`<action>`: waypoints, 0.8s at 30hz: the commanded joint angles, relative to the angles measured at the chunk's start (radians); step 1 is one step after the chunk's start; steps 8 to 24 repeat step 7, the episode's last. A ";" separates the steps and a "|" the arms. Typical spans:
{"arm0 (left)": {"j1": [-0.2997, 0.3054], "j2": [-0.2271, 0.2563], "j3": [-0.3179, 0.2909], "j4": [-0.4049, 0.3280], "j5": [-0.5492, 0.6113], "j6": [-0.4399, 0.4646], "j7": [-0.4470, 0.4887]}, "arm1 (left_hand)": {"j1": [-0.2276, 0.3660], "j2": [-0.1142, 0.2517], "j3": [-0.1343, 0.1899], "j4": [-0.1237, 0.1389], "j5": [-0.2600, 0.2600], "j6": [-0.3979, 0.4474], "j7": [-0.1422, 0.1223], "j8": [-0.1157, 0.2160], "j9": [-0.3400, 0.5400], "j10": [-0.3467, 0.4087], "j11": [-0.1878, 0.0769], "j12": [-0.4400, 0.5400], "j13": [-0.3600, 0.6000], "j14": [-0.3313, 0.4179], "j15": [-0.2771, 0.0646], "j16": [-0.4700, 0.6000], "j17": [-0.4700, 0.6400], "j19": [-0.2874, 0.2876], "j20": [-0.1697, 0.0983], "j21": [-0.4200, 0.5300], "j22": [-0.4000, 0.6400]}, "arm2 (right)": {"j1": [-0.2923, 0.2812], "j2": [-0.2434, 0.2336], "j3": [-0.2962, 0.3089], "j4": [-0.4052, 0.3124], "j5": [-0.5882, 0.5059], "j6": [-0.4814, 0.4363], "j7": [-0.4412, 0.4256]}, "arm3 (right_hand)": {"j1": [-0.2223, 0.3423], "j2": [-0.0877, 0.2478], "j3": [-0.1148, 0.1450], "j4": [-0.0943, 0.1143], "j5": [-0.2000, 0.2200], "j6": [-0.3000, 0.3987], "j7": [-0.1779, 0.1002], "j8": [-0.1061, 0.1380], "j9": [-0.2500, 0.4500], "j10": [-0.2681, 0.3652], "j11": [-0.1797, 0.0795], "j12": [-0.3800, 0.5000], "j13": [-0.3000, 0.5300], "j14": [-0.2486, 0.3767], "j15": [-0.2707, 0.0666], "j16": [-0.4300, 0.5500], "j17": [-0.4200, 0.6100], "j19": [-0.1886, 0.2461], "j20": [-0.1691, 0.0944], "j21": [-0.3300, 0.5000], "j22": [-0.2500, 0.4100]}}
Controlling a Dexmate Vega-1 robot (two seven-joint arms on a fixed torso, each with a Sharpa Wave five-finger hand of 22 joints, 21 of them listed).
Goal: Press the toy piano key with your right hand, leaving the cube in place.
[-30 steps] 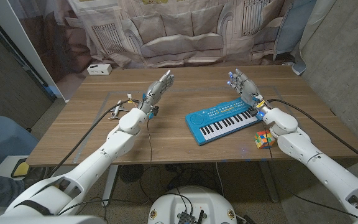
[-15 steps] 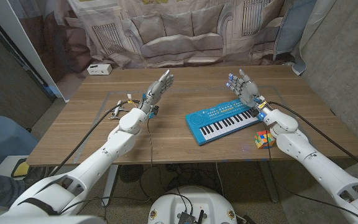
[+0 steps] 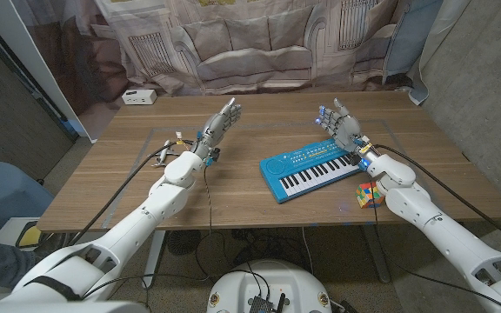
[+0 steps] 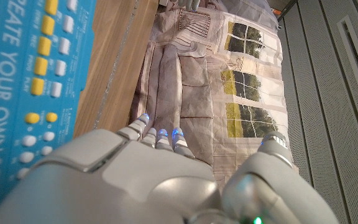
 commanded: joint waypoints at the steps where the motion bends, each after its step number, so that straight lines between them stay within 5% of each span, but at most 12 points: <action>1: 0.030 0.019 -0.014 -0.022 -0.019 -0.008 -0.010 | 0.003 0.008 0.001 -0.010 -0.003 -0.002 -0.004 -0.002 0.005 -0.002 0.000 -0.001 0.004 0.000 0.001 -0.002 0.004 0.006 0.001 0.001 0.003 | -0.028 -0.010 -0.004 -0.056 -0.009 -0.021 -0.035 | -0.008 0.000 -0.003 -0.003 0.006 0.003 0.004 0.005 0.003 0.001 0.009 0.005 -0.001 -0.039 0.005 0.006 0.003 -0.003 0.002 0.005 0.003; 7: 0.043 0.037 -0.018 -0.038 -0.024 -0.006 -0.022 | 0.003 0.008 0.001 -0.010 -0.003 -0.002 -0.004 -0.002 0.005 0.000 -0.003 0.000 0.004 0.000 0.000 -0.002 0.004 0.006 0.002 0.001 0.003 | -0.064 -0.023 0.000 -0.110 -0.013 -0.030 -0.075 | -0.008 0.001 -0.003 -0.003 0.007 0.005 0.004 0.006 0.003 0.003 0.010 0.006 -0.001 -0.038 0.007 0.007 0.003 0.000 0.003 0.006 0.003; 24: 0.043 0.037 -0.018 -0.038 -0.024 -0.006 -0.022 | 0.003 0.008 0.001 -0.010 -0.003 -0.002 -0.004 -0.002 0.005 0.000 -0.003 0.000 0.004 0.000 0.000 -0.002 0.004 0.006 0.002 0.001 0.003 | -0.064 -0.023 0.000 -0.110 -0.013 -0.030 -0.075 | -0.008 0.001 -0.003 -0.003 0.007 0.005 0.004 0.006 0.003 0.003 0.010 0.006 -0.001 -0.038 0.007 0.007 0.003 0.000 0.003 0.006 0.003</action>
